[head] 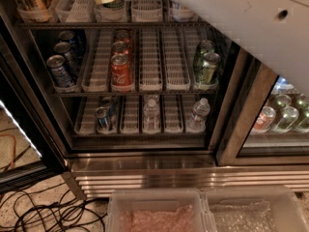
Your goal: Pick 7up can from top shelf of fridge
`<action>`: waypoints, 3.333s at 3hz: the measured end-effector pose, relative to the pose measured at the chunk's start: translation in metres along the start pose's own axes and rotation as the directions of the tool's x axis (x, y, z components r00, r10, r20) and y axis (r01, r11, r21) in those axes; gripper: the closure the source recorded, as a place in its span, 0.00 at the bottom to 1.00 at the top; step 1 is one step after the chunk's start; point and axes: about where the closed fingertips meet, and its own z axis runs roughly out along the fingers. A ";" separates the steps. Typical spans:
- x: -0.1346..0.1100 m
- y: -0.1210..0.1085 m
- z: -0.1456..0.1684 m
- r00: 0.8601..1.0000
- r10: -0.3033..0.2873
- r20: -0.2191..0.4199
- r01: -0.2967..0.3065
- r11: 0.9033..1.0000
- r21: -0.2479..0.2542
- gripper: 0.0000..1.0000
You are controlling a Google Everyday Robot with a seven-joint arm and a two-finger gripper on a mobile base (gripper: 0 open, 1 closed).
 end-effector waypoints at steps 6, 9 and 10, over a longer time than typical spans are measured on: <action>-0.001 -0.018 -0.182 0.958 0.105 -0.266 -0.099 0.994 0.035 1.00; 0.039 0.007 -0.195 0.925 0.173 -0.338 -0.202 0.978 -0.052 1.00; 0.110 0.054 -0.177 0.868 0.208 -0.451 -0.313 0.935 -0.170 1.00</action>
Offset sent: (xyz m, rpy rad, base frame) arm -0.1377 -0.0515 0.0616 -0.1228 0.1661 0.0078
